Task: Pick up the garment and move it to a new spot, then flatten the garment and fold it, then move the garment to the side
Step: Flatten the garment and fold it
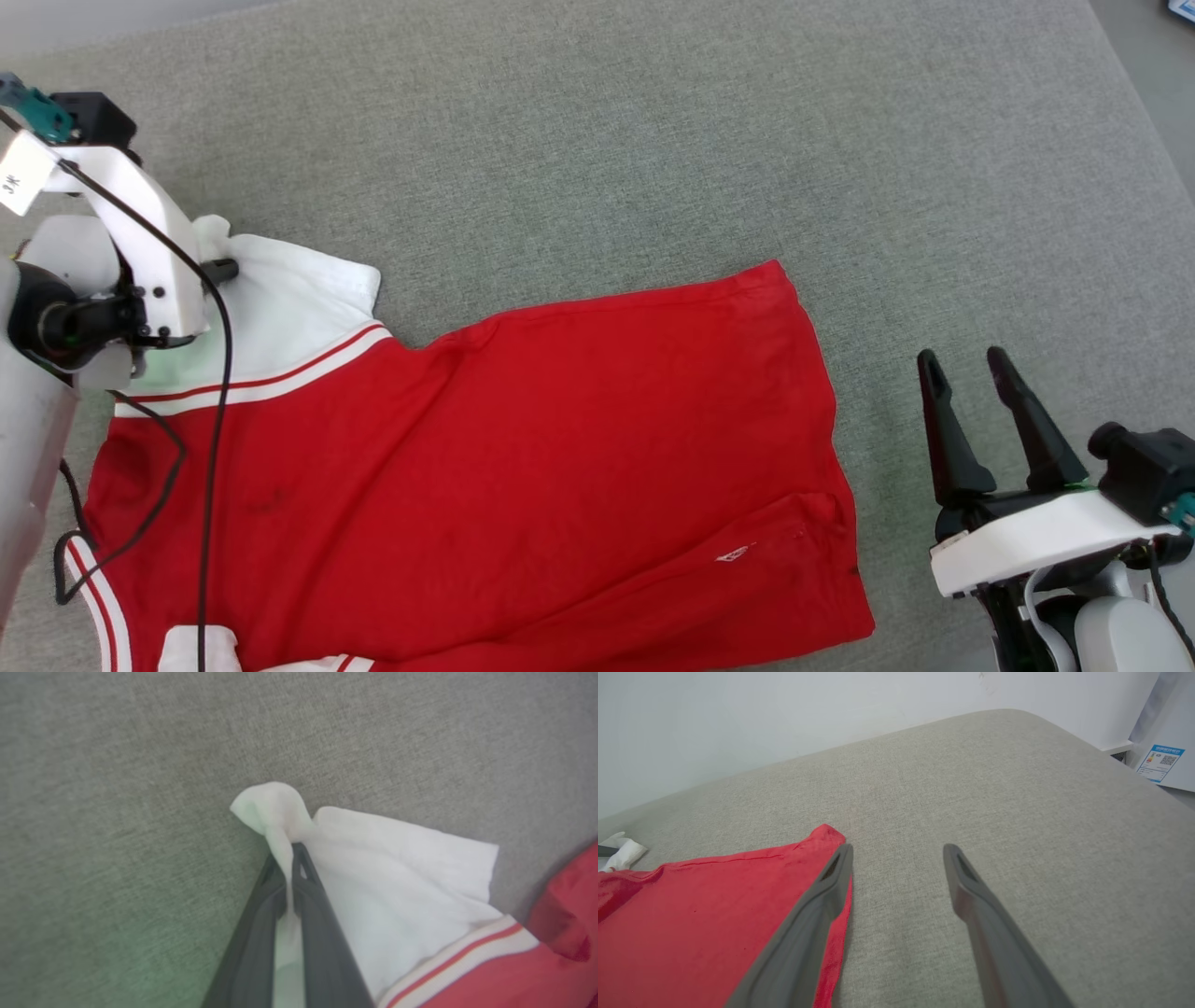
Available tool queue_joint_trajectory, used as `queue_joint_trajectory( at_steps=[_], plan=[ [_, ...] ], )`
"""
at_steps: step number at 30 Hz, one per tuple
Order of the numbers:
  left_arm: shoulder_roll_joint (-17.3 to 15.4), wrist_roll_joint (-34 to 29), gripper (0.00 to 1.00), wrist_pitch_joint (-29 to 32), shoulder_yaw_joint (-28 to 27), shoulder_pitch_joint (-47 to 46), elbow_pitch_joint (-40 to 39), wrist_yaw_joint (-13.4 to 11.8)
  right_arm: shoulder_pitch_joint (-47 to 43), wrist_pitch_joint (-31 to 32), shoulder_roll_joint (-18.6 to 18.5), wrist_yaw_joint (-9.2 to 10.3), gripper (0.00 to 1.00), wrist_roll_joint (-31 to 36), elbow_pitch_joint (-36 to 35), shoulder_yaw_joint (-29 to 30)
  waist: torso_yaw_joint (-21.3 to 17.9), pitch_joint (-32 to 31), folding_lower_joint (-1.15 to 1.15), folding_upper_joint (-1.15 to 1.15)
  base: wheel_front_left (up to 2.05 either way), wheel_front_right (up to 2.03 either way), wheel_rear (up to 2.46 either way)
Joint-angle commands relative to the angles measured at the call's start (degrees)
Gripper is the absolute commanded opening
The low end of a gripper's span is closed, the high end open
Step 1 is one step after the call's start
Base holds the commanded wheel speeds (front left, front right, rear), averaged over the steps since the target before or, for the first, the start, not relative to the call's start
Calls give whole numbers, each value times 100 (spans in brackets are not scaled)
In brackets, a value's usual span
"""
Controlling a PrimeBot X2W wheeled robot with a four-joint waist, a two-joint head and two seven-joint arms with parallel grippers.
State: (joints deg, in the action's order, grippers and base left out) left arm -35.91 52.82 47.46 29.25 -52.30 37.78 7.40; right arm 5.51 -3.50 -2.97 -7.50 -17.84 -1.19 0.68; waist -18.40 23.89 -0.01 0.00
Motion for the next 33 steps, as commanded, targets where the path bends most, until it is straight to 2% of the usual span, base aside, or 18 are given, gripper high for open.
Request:
queue_joint_trajectory(
  at_steps=[1, 5, 10, 18, 23, 29, 33],
  plan=[
    [190, 35, 0, 67, 215, 340, 173, 12, 85, 50, 15, 4, 100, -39, 65, 3, -3, -7, 1, 0, 0, 0, 0],
    [185, -11, 0, -238, 210, 252, 154, 11, 284, 387, 15, 3, 100, -168, 328, 47, 44, -71, 1, 0, 0, 0, 0],
    [232, -106, 0, -624, 255, -18, 15, 13, 802, 1445, -158, 3, 100, -168, 921, 113, 263, -211, 1, 0, 0, 0, 0],
    [396, -267, 0, -1348, 445, -239, -413, 12, 1759, 2884, -619, 3, 100, -409, 1521, -342, 818, -377, 1, 0, 0, 0, 0],
    [442, -204, 0, -1553, 586, -234, -707, 7, 2345, 3458, -930, 4, 100, -432, 1954, -656, 1115, -380, 1, 0, 0, 0, 0],
    [443, -39, 0, -1764, 699, -134, -987, 7, 2721, 4115, -1124, 3, 100, -496, 2711, -1103, 1361, -330, 1, 0, 0, 0, 0],
    [410, 81, 0, -1925, 790, -29, -1094, 7, 2757, 4577, -1054, 3, 100, -624, 3297, -1207, 1435, -355, 1, 0, 0, 0, 0]
  ],
)
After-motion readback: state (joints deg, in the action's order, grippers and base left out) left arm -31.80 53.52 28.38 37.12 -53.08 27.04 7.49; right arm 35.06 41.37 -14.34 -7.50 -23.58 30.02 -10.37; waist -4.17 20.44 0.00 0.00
